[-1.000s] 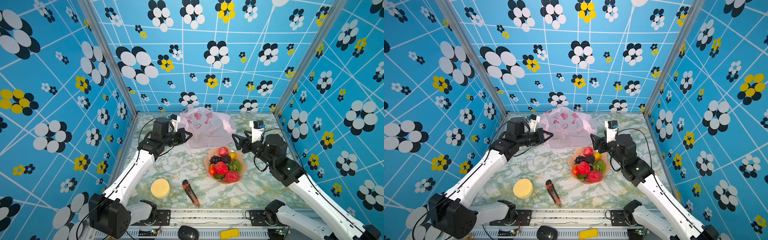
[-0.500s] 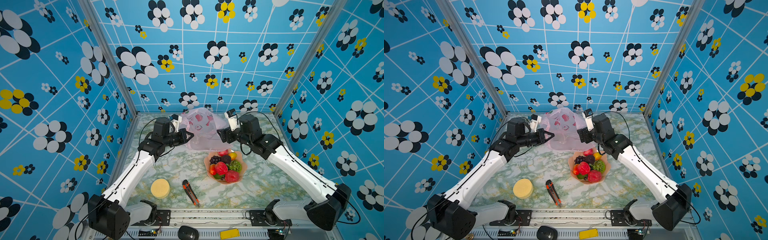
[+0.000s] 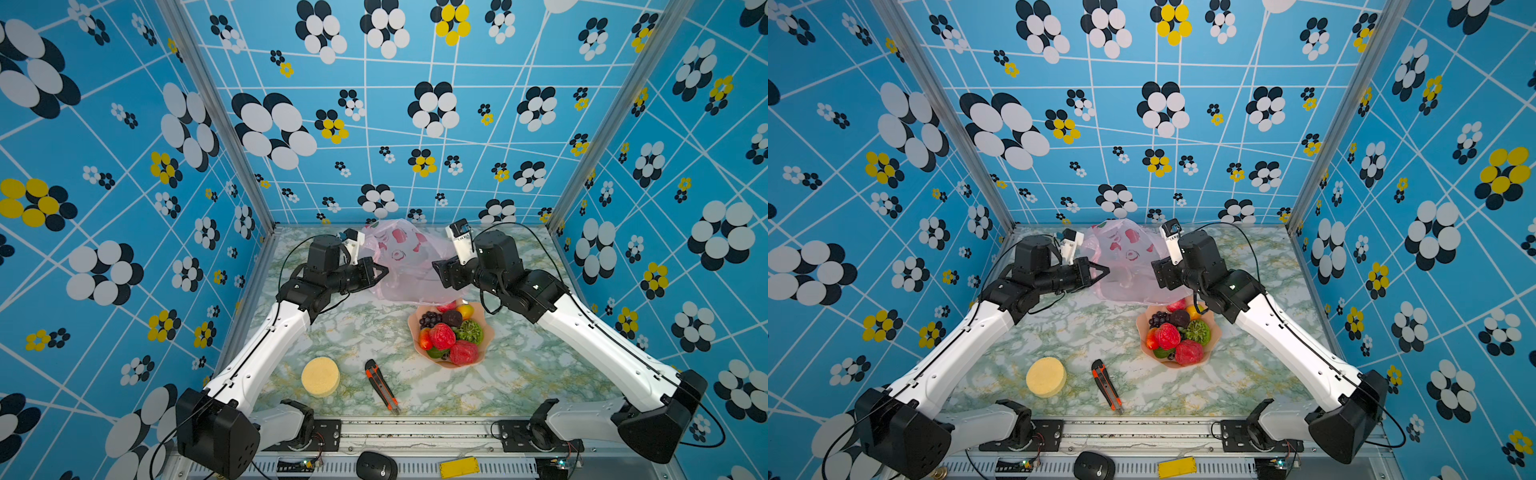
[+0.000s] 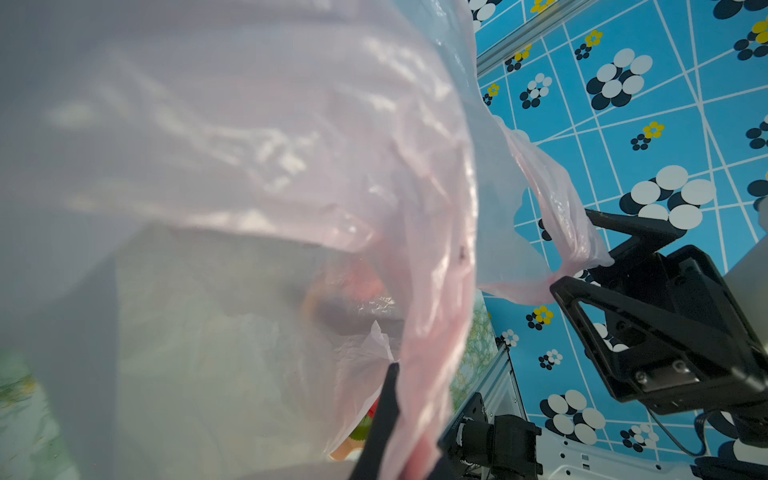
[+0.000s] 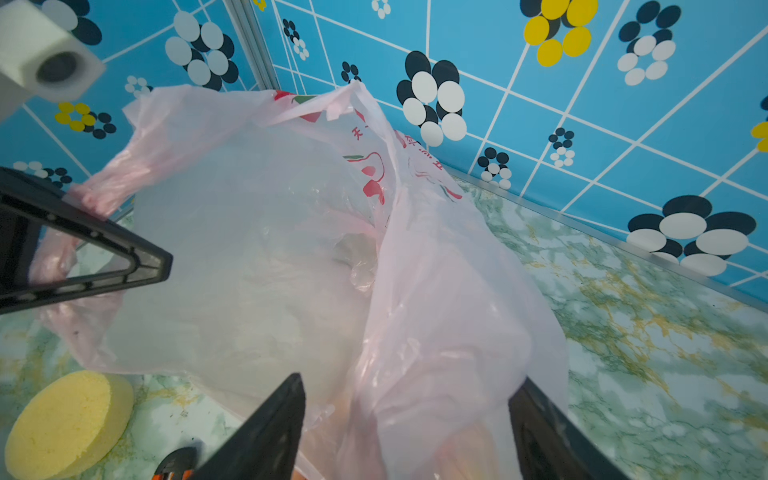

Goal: Place the fruits into the plastic bag
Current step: 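Grasp the bag's other handle with the left gripper, holding both handles apart, then lift the bag high with both grippers, spreading the opening wide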

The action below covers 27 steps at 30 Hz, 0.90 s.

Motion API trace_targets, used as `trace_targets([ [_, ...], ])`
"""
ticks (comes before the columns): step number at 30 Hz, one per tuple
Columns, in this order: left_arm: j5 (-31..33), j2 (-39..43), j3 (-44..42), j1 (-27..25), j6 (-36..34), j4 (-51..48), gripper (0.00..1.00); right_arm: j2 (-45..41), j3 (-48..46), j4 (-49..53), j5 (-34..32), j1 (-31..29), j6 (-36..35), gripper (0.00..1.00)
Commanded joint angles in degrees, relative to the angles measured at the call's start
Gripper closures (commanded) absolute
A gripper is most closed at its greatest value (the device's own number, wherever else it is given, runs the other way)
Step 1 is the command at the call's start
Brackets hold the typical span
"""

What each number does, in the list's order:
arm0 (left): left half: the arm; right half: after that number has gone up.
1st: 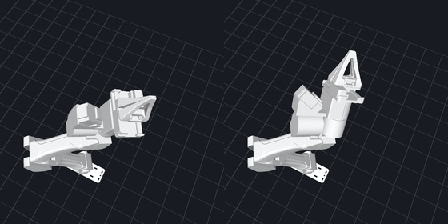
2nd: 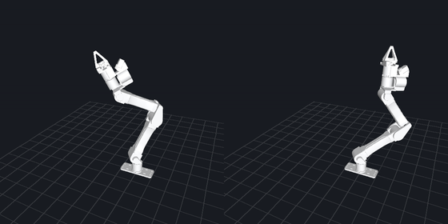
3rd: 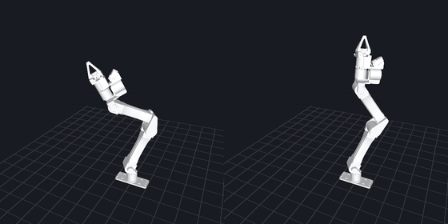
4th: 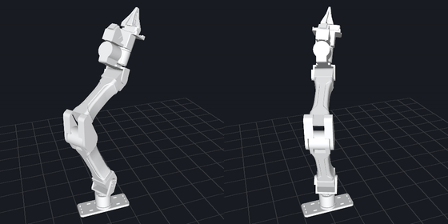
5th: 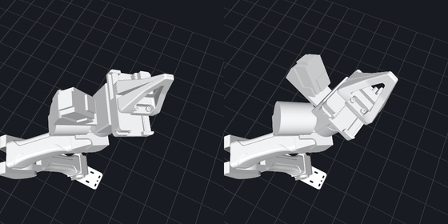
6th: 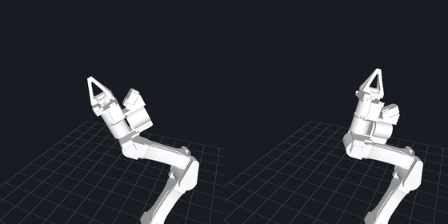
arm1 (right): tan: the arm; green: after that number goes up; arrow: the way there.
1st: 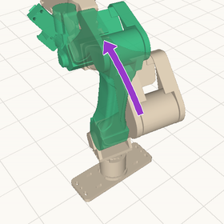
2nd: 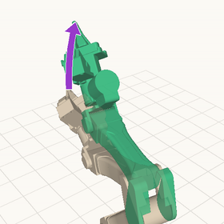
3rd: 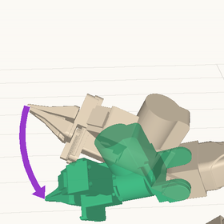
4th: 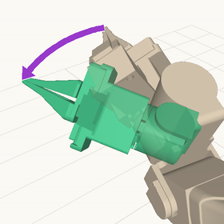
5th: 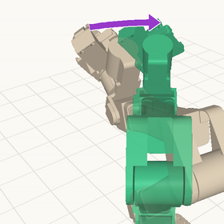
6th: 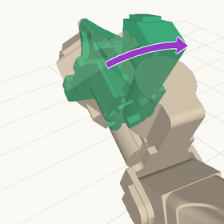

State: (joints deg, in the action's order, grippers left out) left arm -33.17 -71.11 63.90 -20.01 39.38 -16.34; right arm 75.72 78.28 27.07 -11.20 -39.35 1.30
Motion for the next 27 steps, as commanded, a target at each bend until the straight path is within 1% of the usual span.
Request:
trace_targets([
  [1,-0.3,1.9,0.6,-0.4,-0.9,0.3,1.0,1.6,0.4,3.2,-3.9,-0.3,-1.8,0.28],
  [4,0.1,2.4,0.5,-0.4,-1.4,-0.6,1.0,2.0,-0.2,2.6,-2.5,-0.4,-1.2,0.28],
  [6,0.2,2.5,0.7,-0.4,-1.6,-1.0,1.0,2.5,-0.2,2.4,-3.0,-0.5,-1.0,0.29],
  [7,0.3,2.4,0.8,-0.4,-1.8,-1.3,1.0,2.8,-0.1,2.5,-3.9,-0.4,-1.2,0.34],
  [8,0.4,2.4,1.0,-0.4,-2.1,-1.6,1.0,3.1,0.0,2.6,-4.8,-0.4,-1.3,0.44],
  [10,1.2,2.3,1.4,-0.4,-3.0,-3.2,1.0,3.0,0.2,2.2,-7.7,-0.5,-1.0,0.82],
  [11,2.0,2.2,1.8,-0.4,-3.5,-4.4,1.0,2.7,0.0,1.3,-8.4,-0.4,-0.8,0.97],
  [12,3.3,2.0,2.2,-0.3,-4.5,-6.0,1.0,2.1,-0.6,-0.6,-8.9,-0.4,-0.7,1.0],
  [15,7.8,-0.1,5.4,0.6,-6.5,-10.5,1.0,2.7,-1.3,-8.9,-8.4,-0.2,-0.6,1.0],
  [18,10.0,-5.4,14.9,2.2,-8.6,-14.5,1.0,7.9,1.2,-20.4,-4.0,0.5,-3.4,1.0],
  [20,11.1,-8.5,23.6,2.5,-9.9,-16.4,1.0,11.7,6.6,-25.5,-1.9,0.7,-4.4,1.0],
  [23,14.8,-11.2,38.3,2.2,-13.1,-20.3,1.0,15.0,16.1,-33.7,2.2,0.7,-4.7,1.0],
  [25,16.7,-11.3,47.4,1.6,-15.8,-21.2,1.0,16.2,22.2,-37.8,6.2,0.6,-4.2,1.0],
  [27,18.5,-9.4,52.3,-0.2,-19.1,-19.6,1.0,16.0,25.9,-41.7,10.5,-0.1,-4.4,1.0],
])
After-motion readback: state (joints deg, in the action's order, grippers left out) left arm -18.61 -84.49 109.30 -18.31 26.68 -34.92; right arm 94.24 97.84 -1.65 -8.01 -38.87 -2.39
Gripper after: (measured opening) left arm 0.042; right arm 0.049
